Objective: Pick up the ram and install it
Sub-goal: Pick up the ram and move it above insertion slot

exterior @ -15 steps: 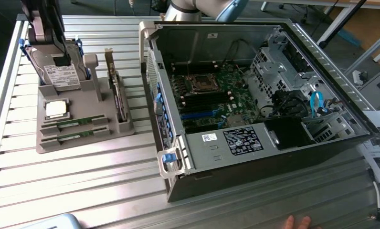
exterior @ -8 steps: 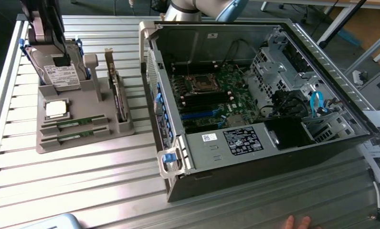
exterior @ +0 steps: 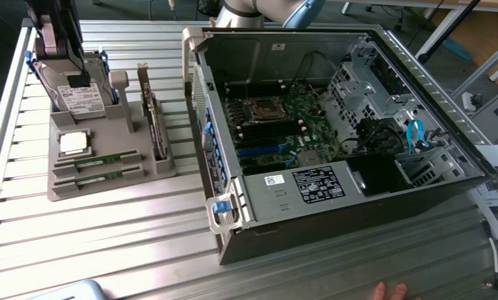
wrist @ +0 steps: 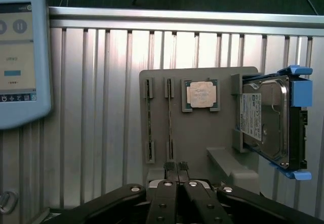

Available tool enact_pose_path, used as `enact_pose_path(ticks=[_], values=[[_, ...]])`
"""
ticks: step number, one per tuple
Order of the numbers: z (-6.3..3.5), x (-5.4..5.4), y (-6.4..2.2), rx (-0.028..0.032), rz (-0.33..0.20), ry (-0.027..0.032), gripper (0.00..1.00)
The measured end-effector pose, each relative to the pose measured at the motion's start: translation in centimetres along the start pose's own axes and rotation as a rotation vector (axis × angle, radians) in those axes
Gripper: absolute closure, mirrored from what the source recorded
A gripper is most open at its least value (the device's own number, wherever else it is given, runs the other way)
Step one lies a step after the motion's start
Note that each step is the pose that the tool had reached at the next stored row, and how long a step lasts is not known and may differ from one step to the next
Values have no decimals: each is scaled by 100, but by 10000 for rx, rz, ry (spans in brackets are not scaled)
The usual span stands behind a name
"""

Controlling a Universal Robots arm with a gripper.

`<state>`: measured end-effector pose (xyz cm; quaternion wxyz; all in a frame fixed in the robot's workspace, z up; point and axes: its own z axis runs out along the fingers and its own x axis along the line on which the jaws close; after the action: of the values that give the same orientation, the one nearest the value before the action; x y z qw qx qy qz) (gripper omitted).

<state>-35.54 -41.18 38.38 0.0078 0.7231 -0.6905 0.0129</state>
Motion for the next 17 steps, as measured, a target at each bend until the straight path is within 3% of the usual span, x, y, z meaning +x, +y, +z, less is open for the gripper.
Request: enact_pose_path(ticks=[1, 5, 8, 17], values=[[0, 0, 0, -1, 0, -5, 89], [0, 1, 0, 7, 1, -170, 89], [0, 3, 0, 15, 3, -361, 89], [25, 4, 1, 15, 3, -376, 89]])
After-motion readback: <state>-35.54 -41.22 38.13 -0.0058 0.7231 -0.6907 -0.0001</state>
